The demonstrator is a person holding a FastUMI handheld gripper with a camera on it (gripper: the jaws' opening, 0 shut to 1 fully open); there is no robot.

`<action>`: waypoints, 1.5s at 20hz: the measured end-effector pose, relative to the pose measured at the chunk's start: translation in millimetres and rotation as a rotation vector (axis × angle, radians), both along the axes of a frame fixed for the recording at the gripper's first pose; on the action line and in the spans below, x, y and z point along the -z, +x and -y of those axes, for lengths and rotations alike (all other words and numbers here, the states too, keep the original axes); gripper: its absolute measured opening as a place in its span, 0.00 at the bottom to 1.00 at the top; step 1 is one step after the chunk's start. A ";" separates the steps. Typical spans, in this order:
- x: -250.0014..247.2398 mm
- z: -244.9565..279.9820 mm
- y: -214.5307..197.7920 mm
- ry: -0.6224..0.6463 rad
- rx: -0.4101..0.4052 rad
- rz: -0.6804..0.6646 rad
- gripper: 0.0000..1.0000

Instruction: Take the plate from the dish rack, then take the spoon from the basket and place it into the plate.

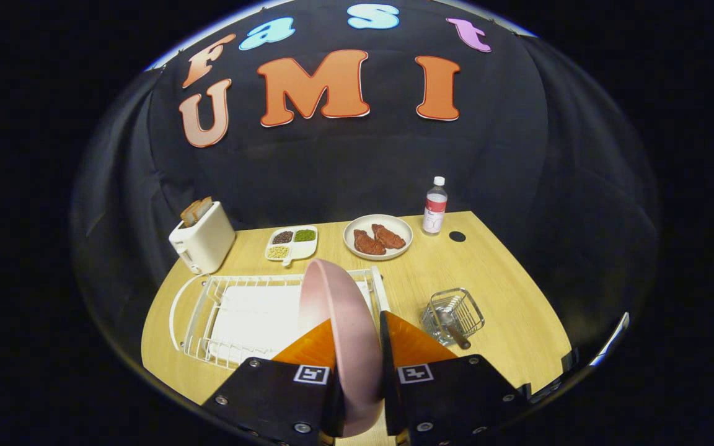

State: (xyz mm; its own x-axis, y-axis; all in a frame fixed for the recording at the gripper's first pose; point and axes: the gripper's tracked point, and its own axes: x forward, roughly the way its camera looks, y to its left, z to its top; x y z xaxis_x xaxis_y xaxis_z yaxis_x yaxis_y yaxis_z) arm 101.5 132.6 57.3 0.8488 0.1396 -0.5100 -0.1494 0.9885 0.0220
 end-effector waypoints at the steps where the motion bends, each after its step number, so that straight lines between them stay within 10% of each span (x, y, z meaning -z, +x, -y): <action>1: 4.6 -2.6 -13.4 0.032 -0.016 -0.005 0.26; 11: 92.8 -27.2 -117.0 0.406 -0.101 -0.118 0.26; 22: 182.0 -57.3 -140.3 0.775 -0.033 -0.298 0.26; 30: 206.1 -78.9 -129.8 0.763 -0.051 -0.359 0.26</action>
